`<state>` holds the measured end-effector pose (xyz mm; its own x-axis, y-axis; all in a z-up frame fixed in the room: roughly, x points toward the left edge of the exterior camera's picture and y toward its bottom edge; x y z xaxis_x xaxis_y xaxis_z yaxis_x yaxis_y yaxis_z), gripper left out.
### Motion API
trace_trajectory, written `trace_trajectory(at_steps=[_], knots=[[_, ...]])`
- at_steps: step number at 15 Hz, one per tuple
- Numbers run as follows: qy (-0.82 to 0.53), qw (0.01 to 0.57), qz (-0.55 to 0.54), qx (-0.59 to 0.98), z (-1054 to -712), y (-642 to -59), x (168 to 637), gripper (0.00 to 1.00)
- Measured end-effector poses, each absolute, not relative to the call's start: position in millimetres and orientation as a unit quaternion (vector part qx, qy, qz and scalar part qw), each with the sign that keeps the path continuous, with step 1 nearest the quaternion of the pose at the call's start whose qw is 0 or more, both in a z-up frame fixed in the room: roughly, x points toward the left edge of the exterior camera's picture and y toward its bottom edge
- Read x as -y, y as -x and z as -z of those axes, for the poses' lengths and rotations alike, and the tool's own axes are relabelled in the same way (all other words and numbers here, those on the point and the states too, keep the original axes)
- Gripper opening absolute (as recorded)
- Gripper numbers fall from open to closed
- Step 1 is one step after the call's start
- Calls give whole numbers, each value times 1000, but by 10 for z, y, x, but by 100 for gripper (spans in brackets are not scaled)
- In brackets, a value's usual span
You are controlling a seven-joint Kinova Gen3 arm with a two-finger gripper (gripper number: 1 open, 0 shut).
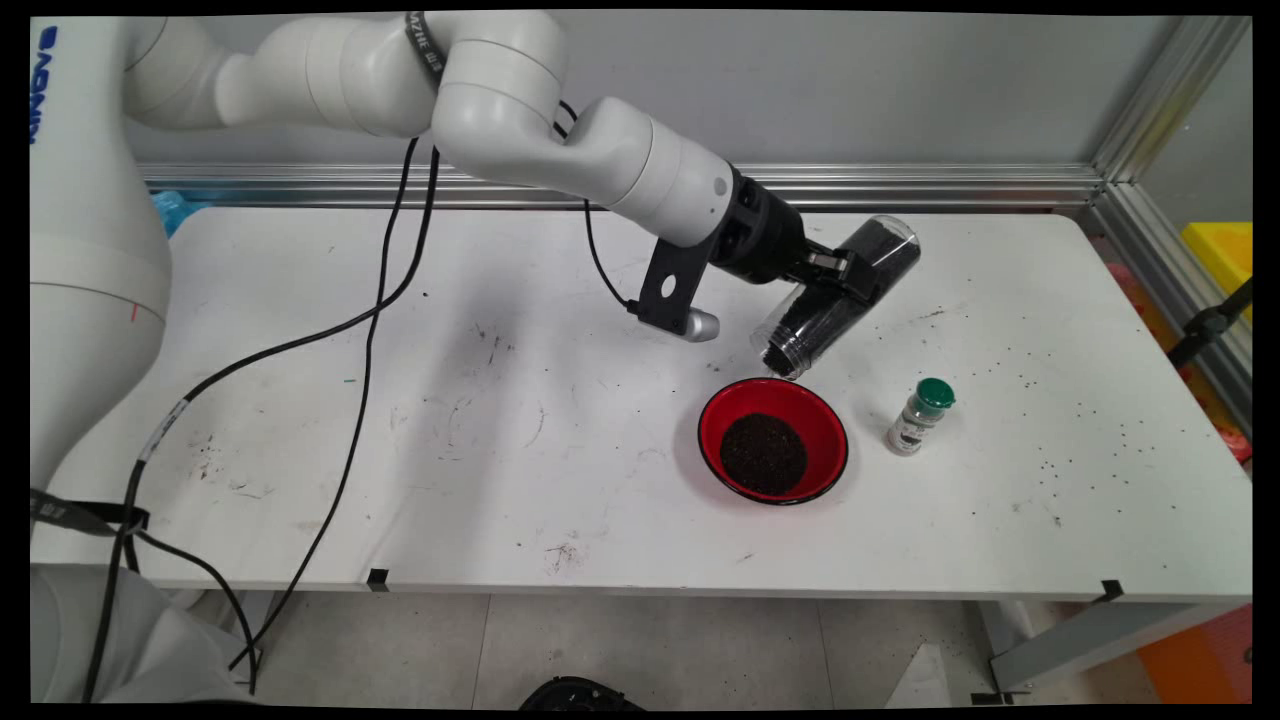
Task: Pour the black seasoning powder in the red bowl
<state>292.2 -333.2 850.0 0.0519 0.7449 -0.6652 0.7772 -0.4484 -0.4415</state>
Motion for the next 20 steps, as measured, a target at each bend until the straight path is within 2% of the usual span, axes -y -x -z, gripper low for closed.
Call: trace_trajectory(at_steps=[20], knots=[[-737, 30, 465, -490, -8498, -2827, 3288, 0]])
